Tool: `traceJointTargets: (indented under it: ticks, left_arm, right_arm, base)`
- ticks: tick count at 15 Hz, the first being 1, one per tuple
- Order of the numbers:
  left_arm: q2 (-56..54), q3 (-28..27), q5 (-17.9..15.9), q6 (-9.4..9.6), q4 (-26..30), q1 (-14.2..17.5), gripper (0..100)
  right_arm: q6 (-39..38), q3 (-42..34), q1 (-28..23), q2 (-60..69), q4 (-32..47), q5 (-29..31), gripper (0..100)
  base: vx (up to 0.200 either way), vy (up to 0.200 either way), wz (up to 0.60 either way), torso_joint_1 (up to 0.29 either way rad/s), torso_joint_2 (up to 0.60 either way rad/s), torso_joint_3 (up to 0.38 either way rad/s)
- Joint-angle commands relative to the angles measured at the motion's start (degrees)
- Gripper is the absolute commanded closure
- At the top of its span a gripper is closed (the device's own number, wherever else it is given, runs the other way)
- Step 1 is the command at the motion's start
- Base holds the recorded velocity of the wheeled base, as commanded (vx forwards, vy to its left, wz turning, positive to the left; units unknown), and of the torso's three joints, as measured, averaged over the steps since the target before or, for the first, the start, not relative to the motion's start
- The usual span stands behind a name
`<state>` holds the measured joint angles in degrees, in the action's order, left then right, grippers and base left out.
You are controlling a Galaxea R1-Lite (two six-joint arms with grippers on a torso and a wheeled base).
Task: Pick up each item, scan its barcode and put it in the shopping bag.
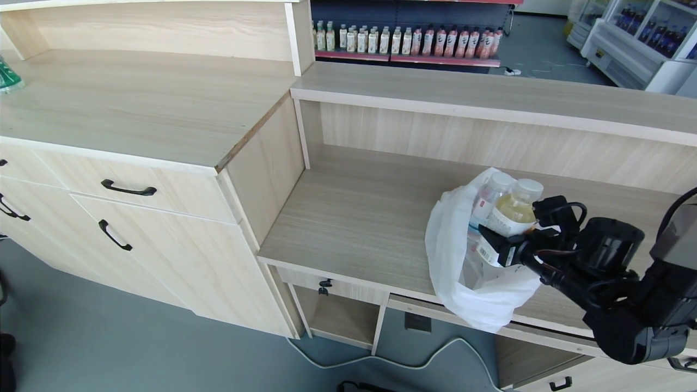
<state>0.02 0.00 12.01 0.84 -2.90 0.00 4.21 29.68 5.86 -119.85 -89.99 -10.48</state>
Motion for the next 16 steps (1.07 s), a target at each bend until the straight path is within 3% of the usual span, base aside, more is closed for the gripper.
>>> traceJointTargets:
  ticks: [1,16]
  left_arm:
    - [-0.02,0.0,0.03,-0.05,0.0,0.0,0]
    - [-0.02,0.0,0.03,0.04,0.0,0.0,0]
  right_arm:
    - [0.54,1.87,0.38,-3.64,-0.01,-0.15,100]
    - [6.34,9.16,0.55,-12.96,-0.01,-0.41,100]
  base:
    - [0.0,0.0,0.0,0.0,0.0,0.0]
    - [0.0,0.0,0.0,0.0,0.0,0.0]
